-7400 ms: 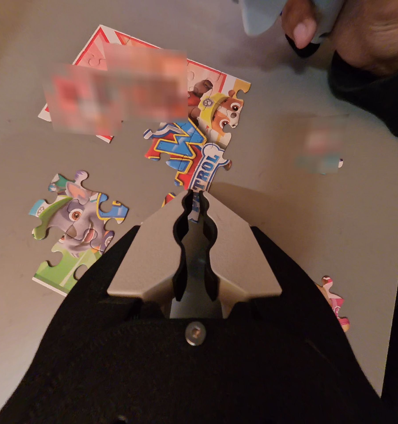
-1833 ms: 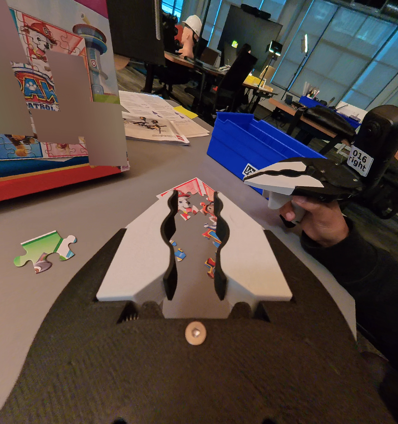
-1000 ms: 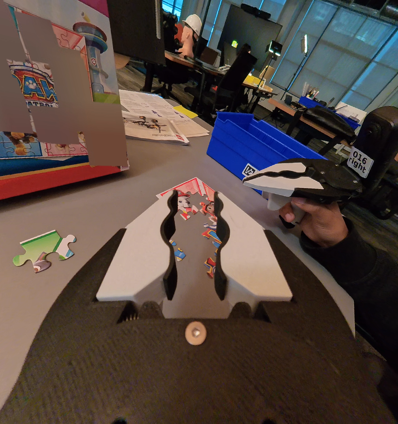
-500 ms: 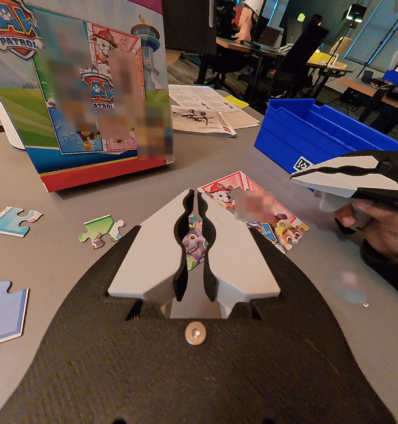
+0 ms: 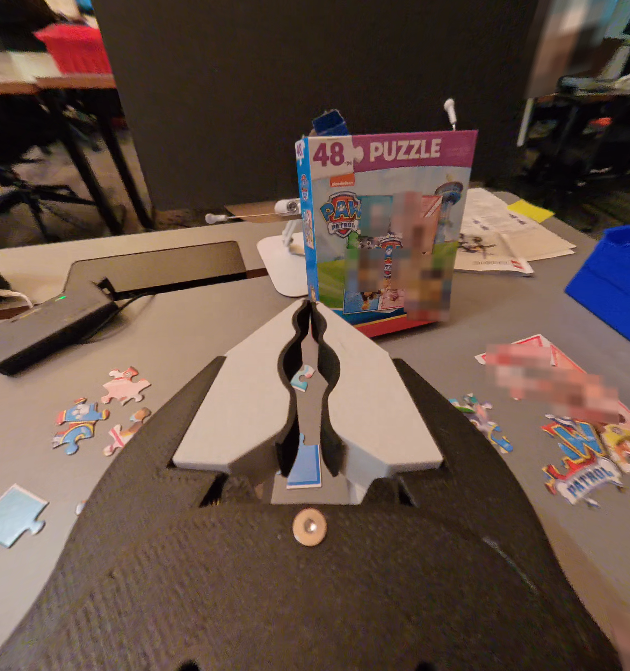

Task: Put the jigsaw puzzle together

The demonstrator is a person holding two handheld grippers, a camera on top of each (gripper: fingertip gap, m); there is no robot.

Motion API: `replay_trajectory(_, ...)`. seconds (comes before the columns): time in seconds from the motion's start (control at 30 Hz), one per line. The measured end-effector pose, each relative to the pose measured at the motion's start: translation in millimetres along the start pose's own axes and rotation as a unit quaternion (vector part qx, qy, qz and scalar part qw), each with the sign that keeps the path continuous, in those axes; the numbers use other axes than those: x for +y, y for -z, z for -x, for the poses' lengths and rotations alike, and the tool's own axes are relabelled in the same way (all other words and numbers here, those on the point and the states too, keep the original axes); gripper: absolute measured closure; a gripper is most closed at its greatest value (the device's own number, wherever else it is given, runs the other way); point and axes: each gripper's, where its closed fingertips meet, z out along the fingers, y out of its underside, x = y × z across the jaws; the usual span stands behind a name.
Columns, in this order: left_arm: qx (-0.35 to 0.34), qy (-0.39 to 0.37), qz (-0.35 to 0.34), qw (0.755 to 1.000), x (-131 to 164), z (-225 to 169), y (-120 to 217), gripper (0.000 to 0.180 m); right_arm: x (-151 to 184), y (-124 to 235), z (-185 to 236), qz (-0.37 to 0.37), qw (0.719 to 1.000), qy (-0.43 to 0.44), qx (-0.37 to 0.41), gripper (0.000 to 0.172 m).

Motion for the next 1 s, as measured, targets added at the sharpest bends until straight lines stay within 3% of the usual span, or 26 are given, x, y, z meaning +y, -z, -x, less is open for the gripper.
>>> replay_trajectory(0.1, 0.036, 0.006, -0.005, 0.999, -15.5, 6.8, 11.8, 0.18, 2.5, -0.4, -3.5, 0.007, 1.0, 0.008, 0.012, 0.172)
replay_trajectory(0.2, 0.047, 0.001, 0.007, 0.999, -10.4, 7.0, 15.9, 0.18, 4.9, 0.1, -10.2, 0.011, 1.0, 0.007, 0.026, 0.172)
replay_trajectory(0.33, 0.121, -0.016, 0.13, 0.984, 44.8, -19.5, -6.2, 0.174, 7.8, 1.4, -19.4, 0.015, 0.999, -0.005, 0.04, 0.172)
replay_trajectory(0.5, 0.147, -0.078, 0.198, 0.966, 96.1, -44.1, -35.2, 0.161, 9.0, 4.0, -24.5, 0.016, 0.998, -0.006, 0.052, 0.172)
replay_trajectory(0.73, 0.149, -0.058, 0.231, 0.96, 129.5, -64.7, -58.1, 0.138, 5.9, 3.8, -17.1, 0.011, 0.999, 0.001, 0.041, 0.172)
replay_trajectory(1.0, 0.11, -0.031, 0.247, 0.962, 149.5, -44.2, -66.1, 0.136, 6.1, 1.5, -11.6, 0.014, 0.999, 0.011, 0.03, 0.172)
